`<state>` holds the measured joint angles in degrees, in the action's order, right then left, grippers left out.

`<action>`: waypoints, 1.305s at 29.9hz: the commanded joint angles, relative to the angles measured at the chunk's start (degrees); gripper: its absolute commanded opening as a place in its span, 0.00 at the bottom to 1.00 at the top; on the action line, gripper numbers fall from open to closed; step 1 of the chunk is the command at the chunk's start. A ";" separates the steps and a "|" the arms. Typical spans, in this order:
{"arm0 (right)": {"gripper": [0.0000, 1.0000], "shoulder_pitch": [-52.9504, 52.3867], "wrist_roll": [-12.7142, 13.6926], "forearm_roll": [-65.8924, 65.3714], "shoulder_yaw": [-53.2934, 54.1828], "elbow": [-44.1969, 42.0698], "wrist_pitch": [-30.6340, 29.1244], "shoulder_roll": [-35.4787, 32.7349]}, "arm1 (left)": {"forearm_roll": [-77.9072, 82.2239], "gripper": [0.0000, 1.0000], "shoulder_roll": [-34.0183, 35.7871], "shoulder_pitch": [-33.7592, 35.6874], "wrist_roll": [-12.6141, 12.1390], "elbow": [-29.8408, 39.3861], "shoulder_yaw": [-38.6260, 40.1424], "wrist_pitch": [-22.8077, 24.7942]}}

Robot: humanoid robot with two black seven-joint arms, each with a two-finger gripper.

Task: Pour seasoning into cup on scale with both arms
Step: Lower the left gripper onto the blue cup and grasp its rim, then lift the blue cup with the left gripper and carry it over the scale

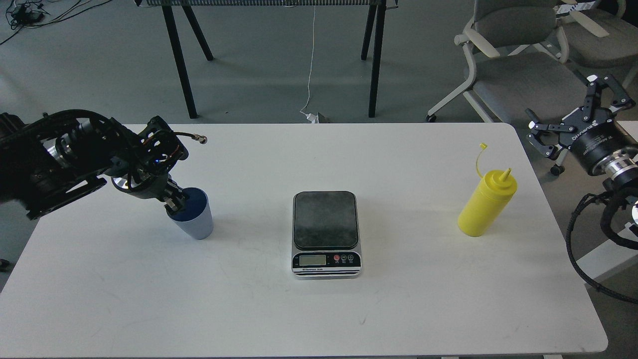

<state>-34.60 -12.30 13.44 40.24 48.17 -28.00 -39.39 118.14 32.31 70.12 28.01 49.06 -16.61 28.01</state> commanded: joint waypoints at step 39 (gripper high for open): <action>0.99 0.06 -0.01 0.01 0.19 -0.18 0.00 0.11 | -14.69 0.01 -22.11 12.41 -0.01 4.03 3.78 -0.01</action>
<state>-34.54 -12.31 13.45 40.43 48.10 -28.00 -39.26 103.41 11.25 83.76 28.00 54.78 -12.82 27.99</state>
